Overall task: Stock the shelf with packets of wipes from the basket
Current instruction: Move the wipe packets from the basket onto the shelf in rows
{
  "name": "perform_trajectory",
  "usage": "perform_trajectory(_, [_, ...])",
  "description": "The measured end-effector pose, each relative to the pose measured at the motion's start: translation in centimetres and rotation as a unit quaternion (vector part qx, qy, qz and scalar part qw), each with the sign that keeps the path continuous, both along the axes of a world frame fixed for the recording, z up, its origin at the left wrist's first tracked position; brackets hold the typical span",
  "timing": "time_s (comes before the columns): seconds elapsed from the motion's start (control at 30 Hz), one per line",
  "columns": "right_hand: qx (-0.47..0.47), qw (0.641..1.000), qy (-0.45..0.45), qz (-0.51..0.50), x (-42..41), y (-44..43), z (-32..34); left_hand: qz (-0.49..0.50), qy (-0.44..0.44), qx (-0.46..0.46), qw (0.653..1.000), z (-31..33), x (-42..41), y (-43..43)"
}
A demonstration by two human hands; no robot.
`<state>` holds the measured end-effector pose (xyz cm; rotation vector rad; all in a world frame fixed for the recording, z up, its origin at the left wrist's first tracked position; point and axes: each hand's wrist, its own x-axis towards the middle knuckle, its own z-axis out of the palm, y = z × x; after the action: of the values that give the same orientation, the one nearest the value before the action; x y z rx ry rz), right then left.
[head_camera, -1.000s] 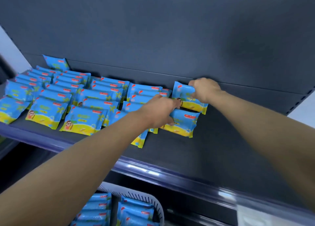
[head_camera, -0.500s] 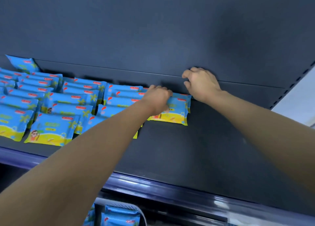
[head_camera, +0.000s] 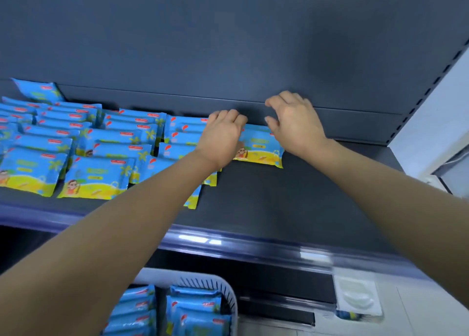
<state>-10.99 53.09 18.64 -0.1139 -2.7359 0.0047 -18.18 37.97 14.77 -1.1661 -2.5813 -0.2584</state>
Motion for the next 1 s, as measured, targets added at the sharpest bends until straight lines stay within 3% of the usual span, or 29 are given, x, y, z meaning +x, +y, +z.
perform_trajectory(0.57, [0.026, 0.984, 0.160, 0.074, 11.2, -20.1, 6.7, -0.028, 0.182, 0.154, 0.971, 11.1, 13.6, -21.7])
perform_trajectory(0.7, [0.011, 0.978, 0.192, 0.080, 13.7, -23.3, 5.7, -0.035, 0.171, 0.195, 0.965, 10.7, 16.6, -25.4])
perform_trajectory(0.83, [-0.011, 0.985, 0.148, 0.088, 15.5, -25.7, 1.3, -0.044, 0.122, 0.208, 0.970, 6.8, 18.6, -28.0])
perform_trajectory(1.0, [-0.024, 0.993, 0.000, 0.113, 16.6, -27.3, -8.1, -0.059, 0.015, 0.134, 0.989, -2.5, 19.7, -30.3])
